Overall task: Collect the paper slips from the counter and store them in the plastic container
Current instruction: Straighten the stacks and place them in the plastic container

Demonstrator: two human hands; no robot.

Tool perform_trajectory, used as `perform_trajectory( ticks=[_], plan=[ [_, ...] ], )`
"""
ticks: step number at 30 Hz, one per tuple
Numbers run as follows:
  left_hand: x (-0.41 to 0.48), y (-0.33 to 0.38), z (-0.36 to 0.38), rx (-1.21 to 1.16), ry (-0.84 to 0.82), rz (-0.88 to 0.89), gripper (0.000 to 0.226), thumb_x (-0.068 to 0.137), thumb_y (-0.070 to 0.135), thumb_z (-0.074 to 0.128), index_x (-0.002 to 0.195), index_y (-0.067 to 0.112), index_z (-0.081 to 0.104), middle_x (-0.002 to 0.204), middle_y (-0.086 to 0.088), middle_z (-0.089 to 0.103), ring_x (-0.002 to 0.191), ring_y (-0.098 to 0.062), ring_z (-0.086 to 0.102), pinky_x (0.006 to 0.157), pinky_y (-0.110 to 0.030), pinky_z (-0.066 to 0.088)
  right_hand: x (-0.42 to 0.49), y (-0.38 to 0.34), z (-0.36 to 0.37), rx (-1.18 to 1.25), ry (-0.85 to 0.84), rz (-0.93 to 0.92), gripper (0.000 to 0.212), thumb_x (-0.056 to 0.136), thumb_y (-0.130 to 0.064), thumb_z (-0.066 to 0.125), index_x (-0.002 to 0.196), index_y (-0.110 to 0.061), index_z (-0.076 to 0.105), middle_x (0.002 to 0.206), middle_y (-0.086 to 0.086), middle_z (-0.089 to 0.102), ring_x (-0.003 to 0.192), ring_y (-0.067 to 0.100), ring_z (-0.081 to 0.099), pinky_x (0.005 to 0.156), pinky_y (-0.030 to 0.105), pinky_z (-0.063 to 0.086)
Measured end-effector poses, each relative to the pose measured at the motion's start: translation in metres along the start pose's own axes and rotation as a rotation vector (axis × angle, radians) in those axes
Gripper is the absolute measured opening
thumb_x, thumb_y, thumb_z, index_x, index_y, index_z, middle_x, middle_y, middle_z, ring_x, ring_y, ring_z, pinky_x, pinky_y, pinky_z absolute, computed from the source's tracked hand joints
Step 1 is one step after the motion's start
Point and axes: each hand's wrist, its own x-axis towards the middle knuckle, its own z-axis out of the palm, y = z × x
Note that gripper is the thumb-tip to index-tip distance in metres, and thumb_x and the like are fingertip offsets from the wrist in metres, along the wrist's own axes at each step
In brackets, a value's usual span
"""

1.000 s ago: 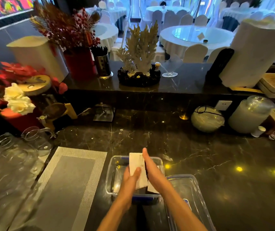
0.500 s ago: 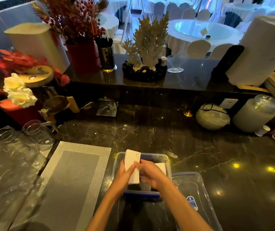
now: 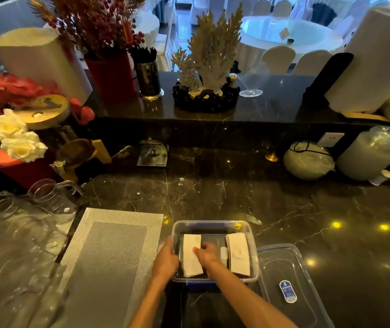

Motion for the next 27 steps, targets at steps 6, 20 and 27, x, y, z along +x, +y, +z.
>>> perform_trajectory(
  ticks=[6, 20, 27],
  plan=[
    [0.0, 0.0, -0.005, 0.001, -0.015, -0.004, 0.057, 0.095, 0.003, 0.049, 0.145, 0.028, 0.036, 0.109, -0.011, 0.067, 0.097, -0.024, 0.068, 0.088, -0.045, 0.058, 0.0, 0.004, 0.012, -0.19, 0.199, -0.036, 0.015, 0.094, -0.029, 0.057, 0.092, -0.018, 0.066, 0.093, 0.001, 0.069, 0.084, 0.015, 0.065, 0.081, 0.032, 0.058],
    [0.006, -0.013, 0.0, -0.005, 0.063, -0.082, 0.055, 0.1, 0.012, 0.042, 0.151, 0.028, 0.031, 0.11, -0.009, 0.068, 0.094, -0.024, 0.066, 0.088, -0.049, 0.055, 0.004, 0.0, 0.021, -0.243, 0.192, -0.097, 0.027, 0.097, -0.027, 0.059, 0.118, -0.012, 0.068, 0.12, 0.007, 0.07, 0.11, 0.022, 0.067, 0.092, 0.031, 0.055],
    [0.008, -0.015, 0.001, 0.0, 0.059, -0.075, 0.059, 0.097, 0.008, 0.044, 0.15, 0.029, 0.031, 0.106, -0.017, 0.069, 0.093, -0.032, 0.068, 0.083, -0.052, 0.055, 0.004, -0.004, 0.024, -0.198, 0.134, -0.076, 0.028, 0.098, -0.027, 0.056, 0.113, -0.01, 0.071, 0.115, 0.008, 0.072, 0.105, 0.023, 0.069, 0.089, 0.032, 0.056]
  ],
)
